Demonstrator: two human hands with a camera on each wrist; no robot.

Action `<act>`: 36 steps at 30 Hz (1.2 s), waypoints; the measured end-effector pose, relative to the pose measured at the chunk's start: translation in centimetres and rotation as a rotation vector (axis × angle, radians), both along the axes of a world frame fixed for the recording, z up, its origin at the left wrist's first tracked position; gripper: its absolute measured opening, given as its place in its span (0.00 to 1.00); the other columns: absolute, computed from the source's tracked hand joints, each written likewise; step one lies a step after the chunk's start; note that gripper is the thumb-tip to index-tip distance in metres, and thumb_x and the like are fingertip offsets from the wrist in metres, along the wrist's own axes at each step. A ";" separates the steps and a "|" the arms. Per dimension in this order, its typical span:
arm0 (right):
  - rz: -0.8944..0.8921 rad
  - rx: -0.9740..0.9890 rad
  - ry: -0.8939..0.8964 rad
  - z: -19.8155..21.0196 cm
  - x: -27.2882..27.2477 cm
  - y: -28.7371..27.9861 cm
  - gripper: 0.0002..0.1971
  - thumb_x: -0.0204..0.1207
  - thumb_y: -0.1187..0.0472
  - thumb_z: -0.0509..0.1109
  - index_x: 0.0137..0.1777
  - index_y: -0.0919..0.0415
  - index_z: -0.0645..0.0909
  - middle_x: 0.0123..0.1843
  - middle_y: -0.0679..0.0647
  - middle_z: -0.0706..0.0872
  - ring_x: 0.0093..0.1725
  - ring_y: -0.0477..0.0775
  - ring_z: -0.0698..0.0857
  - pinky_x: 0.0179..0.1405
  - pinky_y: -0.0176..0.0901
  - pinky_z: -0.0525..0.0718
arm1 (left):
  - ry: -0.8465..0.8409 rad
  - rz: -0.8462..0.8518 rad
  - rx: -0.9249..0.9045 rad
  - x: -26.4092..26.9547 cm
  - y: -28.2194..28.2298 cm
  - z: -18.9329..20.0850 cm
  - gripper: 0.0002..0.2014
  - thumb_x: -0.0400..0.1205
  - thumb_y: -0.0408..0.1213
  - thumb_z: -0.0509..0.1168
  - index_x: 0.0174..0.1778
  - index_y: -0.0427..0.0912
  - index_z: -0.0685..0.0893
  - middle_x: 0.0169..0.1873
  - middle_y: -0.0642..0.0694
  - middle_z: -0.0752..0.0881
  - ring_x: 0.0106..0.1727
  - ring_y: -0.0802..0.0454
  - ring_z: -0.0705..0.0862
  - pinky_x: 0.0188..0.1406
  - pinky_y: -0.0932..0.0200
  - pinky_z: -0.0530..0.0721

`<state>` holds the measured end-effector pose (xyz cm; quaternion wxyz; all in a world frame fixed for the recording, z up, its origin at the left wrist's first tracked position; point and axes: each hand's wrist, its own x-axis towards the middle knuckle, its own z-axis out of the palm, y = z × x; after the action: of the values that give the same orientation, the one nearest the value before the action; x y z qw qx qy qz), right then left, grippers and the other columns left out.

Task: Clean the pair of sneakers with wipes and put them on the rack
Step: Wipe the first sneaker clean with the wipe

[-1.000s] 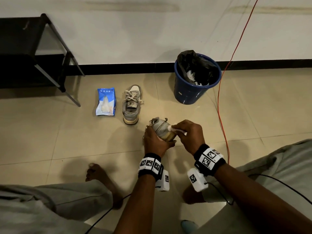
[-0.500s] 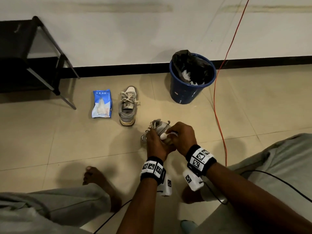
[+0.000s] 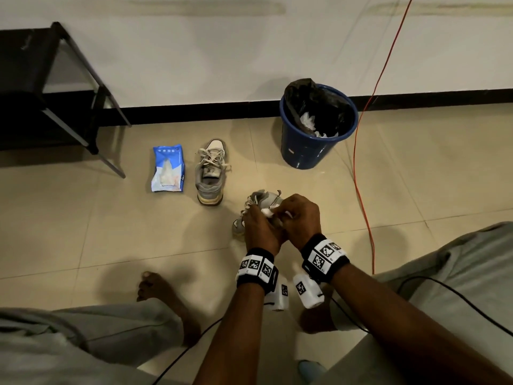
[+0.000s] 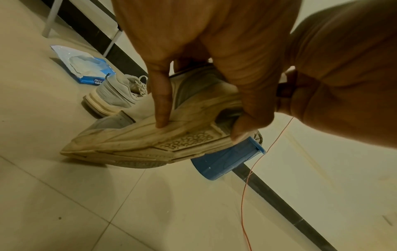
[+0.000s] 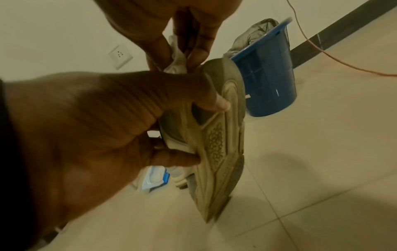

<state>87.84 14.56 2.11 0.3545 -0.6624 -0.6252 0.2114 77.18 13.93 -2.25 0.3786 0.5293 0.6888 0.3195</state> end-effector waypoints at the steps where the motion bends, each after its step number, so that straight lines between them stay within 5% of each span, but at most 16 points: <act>1: -0.055 0.002 0.040 -0.2 0.0 0.3 0.06 0.61 0.63 0.82 0.37 0.55 0.90 0.36 0.49 0.87 0.37 0.47 0.83 0.36 0.37 0.80 | 0.010 -0.010 -0.001 -0.1 0.0 0.0 0.44 0.56 0.53 0.80 0.67 0.38 0.75 0.61 0.38 0.83 0.63 0.39 0.81 0.59 0.50 0.80; 4: -0.170 -0.017 0.062 -0.4 0.7 2.1 0.08 0.64 0.70 0.78 0.38 0.56 0.90 0.37 0.51 0.88 0.38 0.52 0.86 0.38 0.40 0.81 | 0.047 -0.042 -0.054 -0.1 -0.4 -0.1 0.53 0.50 0.47 0.87 0.71 0.39 0.71 0.65 0.40 0.79 0.66 0.42 0.77 0.62 0.51 0.78; 9: 0.120 -0.029 0.009 0.7 -1.2 0.5 0.05 0.66 0.60 0.82 0.41 0.53 0.92 0.39 0.48 0.88 0.38 0.46 0.85 0.39 0.34 0.82 | 0.029 -0.050 -0.008 0.0 -0.2 -0.4 0.31 0.66 0.49 0.78 0.64 0.45 0.78 0.58 0.46 0.84 0.61 0.46 0.83 0.59 0.53 0.83; 13: -0.062 -0.042 -0.021 0.2 0.5 3.3 0.05 0.67 0.65 0.79 0.42 0.57 0.91 0.41 0.52 0.89 0.41 0.52 0.87 0.43 0.43 0.85 | 0.045 -0.057 -0.020 0.2 -0.8 -0.7 0.52 0.51 0.50 0.86 0.71 0.40 0.73 0.63 0.41 0.80 0.63 0.43 0.79 0.59 0.50 0.82; 18: 0.111 -0.050 -0.090 0.8 0.3 2.0 0.08 0.67 0.70 0.77 0.44 0.60 0.91 0.42 0.55 0.90 0.40 0.52 0.87 0.44 0.42 0.85 | -0.006 -0.046 -0.019 0.2 -1.4 -0.9 0.53 0.50 0.46 0.88 0.72 0.41 0.72 0.64 0.41 0.79 0.64 0.42 0.79 0.61 0.47 0.84; 21: 0.053 -0.146 -0.107 0.6 1.7 3.5 0.08 0.67 0.70 0.76 0.43 0.58 0.92 0.43 0.55 0.92 0.44 0.55 0.89 0.48 0.42 0.84 | 0.018 -0.058 -0.022 0.1 -2.1 -1.1 0.54 0.48 0.45 0.87 0.71 0.41 0.72 0.64 0.41 0.79 0.63 0.43 0.79 0.61 0.49 0.83; 23: 0.084 -0.153 -0.065 0.8 1.1 2.8 0.09 0.67 0.71 0.77 0.42 0.58 0.92 0.42 0.54 0.92 0.43 0.52 0.88 0.48 0.41 0.85 | -0.037 -0.045 -0.011 -0.2 -2.3 -0.8 0.50 0.48 0.45 0.86 0.69 0.44 0.74 0.60 0.46 0.81 0.59 0.50 0.82 0.57 0.49 0.87; 25: 0.156 -0.128 0.008 1.4 -0.2 1.6 0.08 0.67 0.70 0.78 0.42 0.57 0.92 0.41 0.53 0.92 0.41 0.49 0.88 0.46 0.37 0.84 | -0.110 -0.043 -0.003 -0.5 -2.2 -0.9 0.44 0.53 0.37 0.86 0.66 0.41 0.76 0.53 0.51 0.82 0.51 0.66 0.82 0.50 0.61 0.88; 27: 0.113 -0.136 0.025 1.3 0.0 1.7 0.07 0.67 0.68 0.78 0.43 0.58 0.92 0.42 0.54 0.92 0.42 0.50 0.88 0.45 0.36 0.82 | -0.116 -0.058 0.015 -0.8 -2.2 -0.7 0.44 0.54 0.36 0.87 0.66 0.39 0.76 0.54 0.50 0.82 0.51 0.68 0.81 0.51 0.63 0.86; 30: 0.016 -0.251 -0.061 0.9 2.2 3.5 0.07 0.69 0.68 0.76 0.44 0.58 0.92 0.44 0.55 0.92 0.45 0.55 0.88 0.46 0.37 0.79 | -0.085 -0.105 0.064 -0.4 -3.0 -1.5 0.52 0.49 0.50 0.85 0.70 0.44 0.73 0.63 0.46 0.79 0.60 0.51 0.81 0.60 0.52 0.85; 34: 0.103 -0.244 -0.111 1.3 1.2 1.6 0.08 0.68 0.68 0.74 0.41 0.54 0.91 0.43 0.51 0.92 0.44 0.50 0.87 0.48 0.40 0.82 | -0.158 -0.152 0.071 0.1 -3.7 -1.4 0.49 0.54 0.42 0.88 0.68 0.58 0.68 0.61 0.55 0.80 0.57 0.70 0.82 0.52 0.72 0.84; 36: 0.094 -0.258 -0.159 1.5 1.6 1.3 0.08 0.67 0.67 0.75 0.41 0.54 0.91 0.43 0.52 0.91 0.44 0.51 0.86 0.48 0.42 0.82 | -0.160 -0.175 0.099 0.1 -3.6 -1.3 0.50 0.53 0.42 0.88 0.68 0.60 0.66 0.63 0.54 0.80 0.58 0.66 0.83 0.51 0.68 0.85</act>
<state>89.41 15.85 3.59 0.2055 -0.6870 -0.6494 0.2530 77.29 10.38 -3.56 0.4320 0.5782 0.5912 0.3600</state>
